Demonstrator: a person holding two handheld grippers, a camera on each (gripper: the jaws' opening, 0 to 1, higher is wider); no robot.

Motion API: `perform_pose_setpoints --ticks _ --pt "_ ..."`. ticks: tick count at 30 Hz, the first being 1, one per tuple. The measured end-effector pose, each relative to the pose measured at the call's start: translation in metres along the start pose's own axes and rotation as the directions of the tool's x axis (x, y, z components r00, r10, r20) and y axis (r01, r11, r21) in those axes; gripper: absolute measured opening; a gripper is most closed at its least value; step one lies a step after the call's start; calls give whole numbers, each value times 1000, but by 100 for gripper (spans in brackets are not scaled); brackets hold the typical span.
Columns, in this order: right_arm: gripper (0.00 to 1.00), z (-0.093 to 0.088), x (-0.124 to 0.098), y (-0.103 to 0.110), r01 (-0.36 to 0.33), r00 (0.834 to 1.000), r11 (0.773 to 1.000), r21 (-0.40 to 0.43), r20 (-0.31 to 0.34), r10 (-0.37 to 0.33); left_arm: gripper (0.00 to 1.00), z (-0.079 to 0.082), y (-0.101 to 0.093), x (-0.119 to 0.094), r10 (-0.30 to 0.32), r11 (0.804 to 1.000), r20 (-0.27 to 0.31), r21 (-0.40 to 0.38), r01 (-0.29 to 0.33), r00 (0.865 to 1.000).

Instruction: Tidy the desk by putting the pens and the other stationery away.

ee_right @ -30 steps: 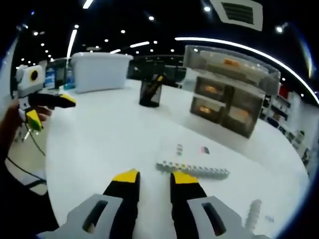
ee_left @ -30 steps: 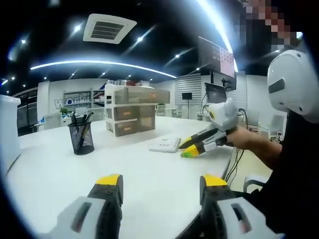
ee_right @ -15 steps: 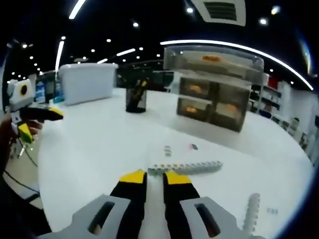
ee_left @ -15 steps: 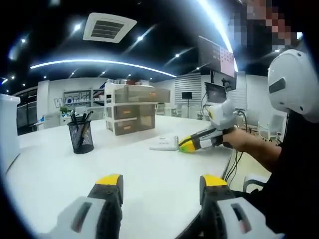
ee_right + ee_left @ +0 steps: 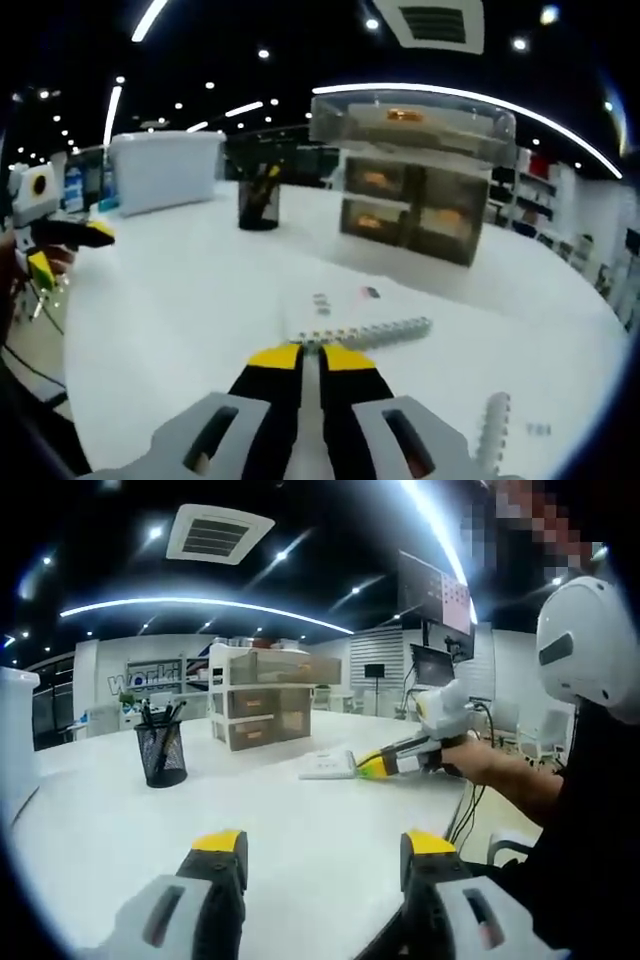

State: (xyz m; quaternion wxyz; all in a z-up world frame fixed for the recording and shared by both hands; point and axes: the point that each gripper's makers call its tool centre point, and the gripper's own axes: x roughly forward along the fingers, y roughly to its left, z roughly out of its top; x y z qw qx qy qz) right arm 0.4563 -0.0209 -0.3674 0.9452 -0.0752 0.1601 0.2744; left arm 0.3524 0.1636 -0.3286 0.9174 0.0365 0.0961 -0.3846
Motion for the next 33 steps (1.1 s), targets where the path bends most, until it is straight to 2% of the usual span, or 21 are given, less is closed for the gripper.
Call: perform_pose_setpoints --ticks 6,18,24,28,33 --pt "2 0 -1 -4 29 1000 998 -50 2 -29 61 1 0 2 -3 1000 0 3 3 1000" --pt "0 10 -7 -11 48 999 996 -73 21 -47 61 2 -4 5 -6 1000 -3 15 6 1000" --pt "0 17 -11 -13 47 999 996 -70 19 -46 61 6 -6 14 -1 998 -13 56 2 1000" --pt "0 21 -15 -13 57 998 995 -84 20 -56 61 10 -4 24 28 992 -20 126 -25 999" --pt "0 28 -19 -12 62 998 993 -96 26 -60 61 13 -4 34 38 986 -30 166 -33 999"
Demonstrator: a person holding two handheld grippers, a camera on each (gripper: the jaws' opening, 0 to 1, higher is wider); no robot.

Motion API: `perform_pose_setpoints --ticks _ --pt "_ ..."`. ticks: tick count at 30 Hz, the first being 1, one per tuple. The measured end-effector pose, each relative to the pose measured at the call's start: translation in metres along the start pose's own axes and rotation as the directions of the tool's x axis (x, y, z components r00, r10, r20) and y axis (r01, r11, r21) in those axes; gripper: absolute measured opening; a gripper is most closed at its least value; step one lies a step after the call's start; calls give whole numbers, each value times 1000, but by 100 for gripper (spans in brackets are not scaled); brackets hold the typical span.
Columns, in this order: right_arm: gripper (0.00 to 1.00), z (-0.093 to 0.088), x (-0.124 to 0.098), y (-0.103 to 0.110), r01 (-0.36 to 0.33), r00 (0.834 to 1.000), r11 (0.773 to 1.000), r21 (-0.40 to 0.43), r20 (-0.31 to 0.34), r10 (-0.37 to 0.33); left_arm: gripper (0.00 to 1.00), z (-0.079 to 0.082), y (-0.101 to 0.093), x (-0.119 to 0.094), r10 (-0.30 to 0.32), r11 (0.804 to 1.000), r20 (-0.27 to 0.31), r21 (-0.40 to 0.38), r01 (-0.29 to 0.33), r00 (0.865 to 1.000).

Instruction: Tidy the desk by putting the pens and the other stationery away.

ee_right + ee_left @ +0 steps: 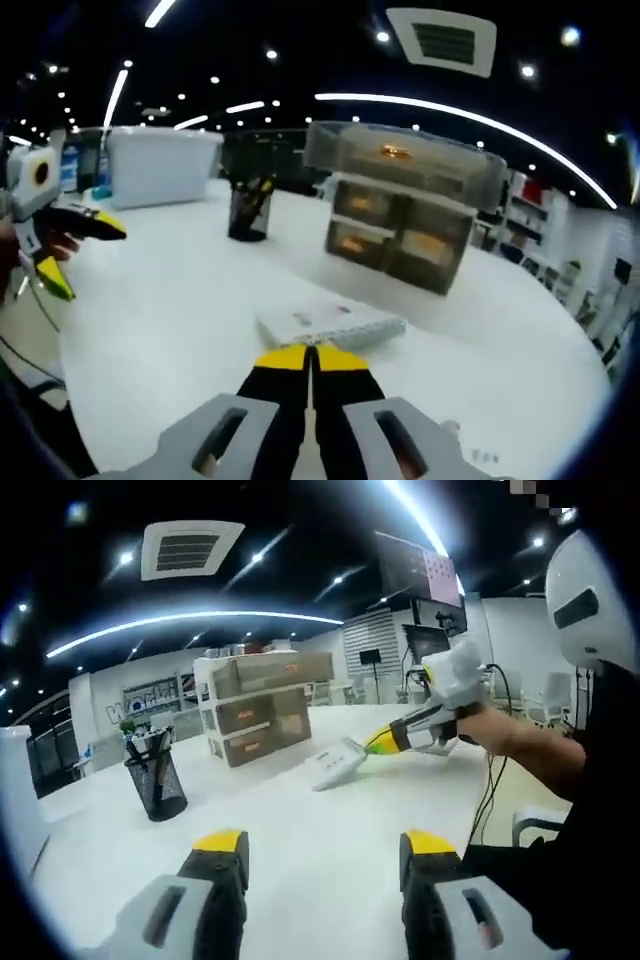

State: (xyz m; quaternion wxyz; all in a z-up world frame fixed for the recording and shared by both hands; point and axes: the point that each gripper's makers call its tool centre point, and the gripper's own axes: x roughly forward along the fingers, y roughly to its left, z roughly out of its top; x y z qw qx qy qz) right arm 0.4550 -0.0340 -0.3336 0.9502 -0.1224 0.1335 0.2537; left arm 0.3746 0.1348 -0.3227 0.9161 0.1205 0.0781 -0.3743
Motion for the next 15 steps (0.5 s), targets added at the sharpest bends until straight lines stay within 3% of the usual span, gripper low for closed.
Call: perform_pose_setpoints --ticks 15 --pt "0 22 -12 -1 39 999 996 -79 16 -38 61 13 -4 19 20 998 21 59 -21 1000"
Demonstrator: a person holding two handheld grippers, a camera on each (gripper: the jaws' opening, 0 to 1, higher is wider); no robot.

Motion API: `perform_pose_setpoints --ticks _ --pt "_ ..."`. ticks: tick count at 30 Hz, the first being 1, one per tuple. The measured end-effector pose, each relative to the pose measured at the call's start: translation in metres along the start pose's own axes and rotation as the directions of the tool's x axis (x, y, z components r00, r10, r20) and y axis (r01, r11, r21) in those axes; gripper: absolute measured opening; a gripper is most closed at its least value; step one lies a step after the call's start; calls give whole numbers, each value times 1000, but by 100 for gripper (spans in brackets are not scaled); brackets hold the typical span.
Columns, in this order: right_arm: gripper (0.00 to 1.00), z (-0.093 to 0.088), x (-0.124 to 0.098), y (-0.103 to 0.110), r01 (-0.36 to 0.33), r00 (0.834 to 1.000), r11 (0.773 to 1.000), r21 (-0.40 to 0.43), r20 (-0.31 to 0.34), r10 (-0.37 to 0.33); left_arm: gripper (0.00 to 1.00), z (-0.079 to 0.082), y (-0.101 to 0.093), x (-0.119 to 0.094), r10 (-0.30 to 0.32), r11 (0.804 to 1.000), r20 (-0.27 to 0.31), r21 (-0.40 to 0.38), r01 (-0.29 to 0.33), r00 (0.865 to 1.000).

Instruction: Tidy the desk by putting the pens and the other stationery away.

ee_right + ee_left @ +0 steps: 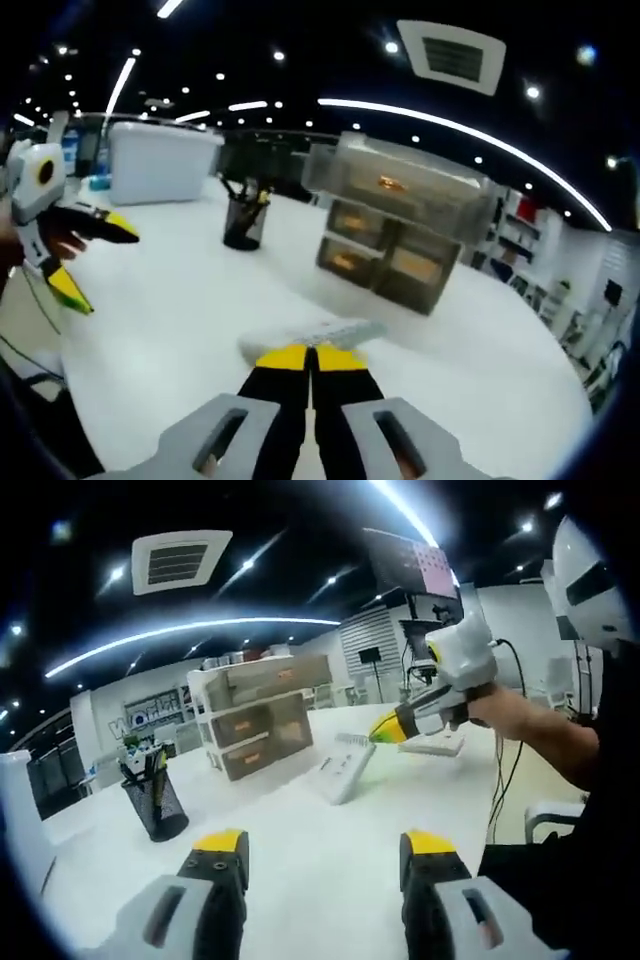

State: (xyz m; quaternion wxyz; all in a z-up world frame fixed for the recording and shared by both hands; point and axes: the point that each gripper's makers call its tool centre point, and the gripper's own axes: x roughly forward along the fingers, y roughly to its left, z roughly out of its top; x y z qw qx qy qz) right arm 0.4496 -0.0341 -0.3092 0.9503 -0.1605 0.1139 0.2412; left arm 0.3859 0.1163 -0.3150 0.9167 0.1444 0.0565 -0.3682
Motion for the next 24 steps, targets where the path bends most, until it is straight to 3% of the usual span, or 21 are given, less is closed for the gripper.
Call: perform_pose_setpoints --ticks 7,24 --pt "0 4 -2 3 -1 1000 1000 -24 2 1 61 9 -10 27 -6 1000 23 28 5 1000" --pt "0 16 -5 8 -14 1000 998 -61 8 15 62 9 -22 79 35 994 3 103 -35 999"
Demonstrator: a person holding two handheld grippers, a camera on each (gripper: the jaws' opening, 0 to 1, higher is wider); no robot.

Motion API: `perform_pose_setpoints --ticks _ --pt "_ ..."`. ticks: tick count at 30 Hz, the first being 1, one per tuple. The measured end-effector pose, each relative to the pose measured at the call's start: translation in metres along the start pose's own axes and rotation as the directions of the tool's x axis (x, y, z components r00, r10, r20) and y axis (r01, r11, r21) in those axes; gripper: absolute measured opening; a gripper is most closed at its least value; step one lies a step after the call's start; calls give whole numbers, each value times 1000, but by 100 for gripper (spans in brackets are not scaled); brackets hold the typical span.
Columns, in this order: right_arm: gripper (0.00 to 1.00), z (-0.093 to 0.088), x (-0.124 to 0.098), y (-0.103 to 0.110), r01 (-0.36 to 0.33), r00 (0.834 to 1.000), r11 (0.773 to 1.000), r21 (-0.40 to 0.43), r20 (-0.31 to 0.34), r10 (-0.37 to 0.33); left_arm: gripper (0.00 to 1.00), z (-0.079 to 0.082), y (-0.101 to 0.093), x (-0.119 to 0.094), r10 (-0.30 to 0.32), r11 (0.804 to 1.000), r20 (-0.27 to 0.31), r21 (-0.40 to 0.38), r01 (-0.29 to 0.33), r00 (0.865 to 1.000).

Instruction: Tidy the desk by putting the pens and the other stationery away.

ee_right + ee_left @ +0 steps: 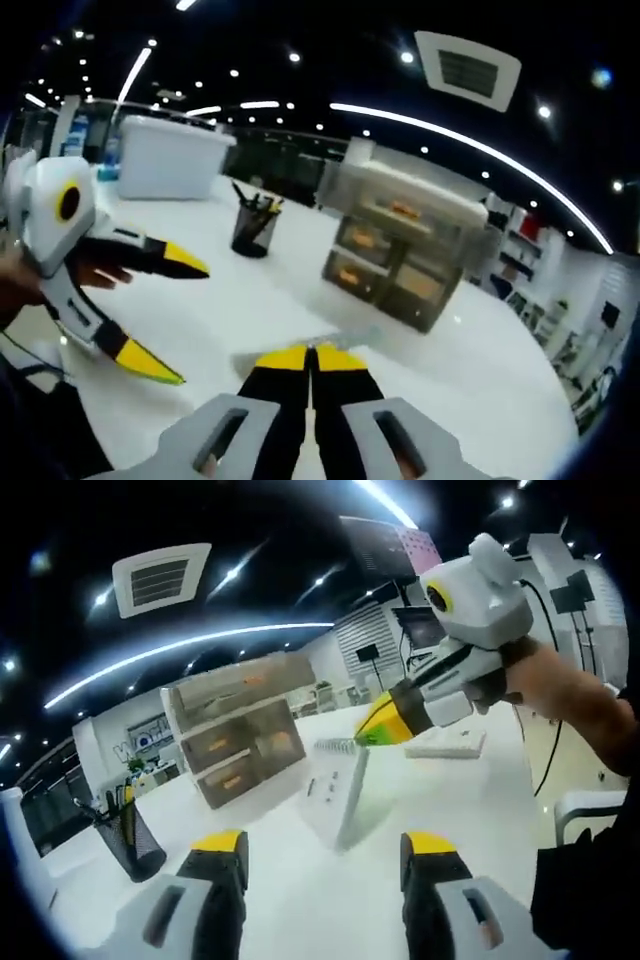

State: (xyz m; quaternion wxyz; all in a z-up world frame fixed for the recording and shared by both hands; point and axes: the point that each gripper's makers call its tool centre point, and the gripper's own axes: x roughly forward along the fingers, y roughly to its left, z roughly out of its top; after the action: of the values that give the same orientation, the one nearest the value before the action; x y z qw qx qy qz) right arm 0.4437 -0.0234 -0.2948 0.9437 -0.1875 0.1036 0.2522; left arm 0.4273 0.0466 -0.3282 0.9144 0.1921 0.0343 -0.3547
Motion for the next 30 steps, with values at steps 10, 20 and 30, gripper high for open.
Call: perform_pose_setpoints --ticks 10,20,30 --pt "0 0 -5 3 -13 1000 1000 6 8 13 61 12 -25 30 -37 991 -24 125 39 999" --pt "0 -1 -13 1 -22 1000 999 23 20 22 53 12 -31 51 -34 981 -60 189 44 998" --pt "0 -1 -20 2 -31 999 999 44 35 30 32 13 -31 57 36 941 -82 337 -7 996"
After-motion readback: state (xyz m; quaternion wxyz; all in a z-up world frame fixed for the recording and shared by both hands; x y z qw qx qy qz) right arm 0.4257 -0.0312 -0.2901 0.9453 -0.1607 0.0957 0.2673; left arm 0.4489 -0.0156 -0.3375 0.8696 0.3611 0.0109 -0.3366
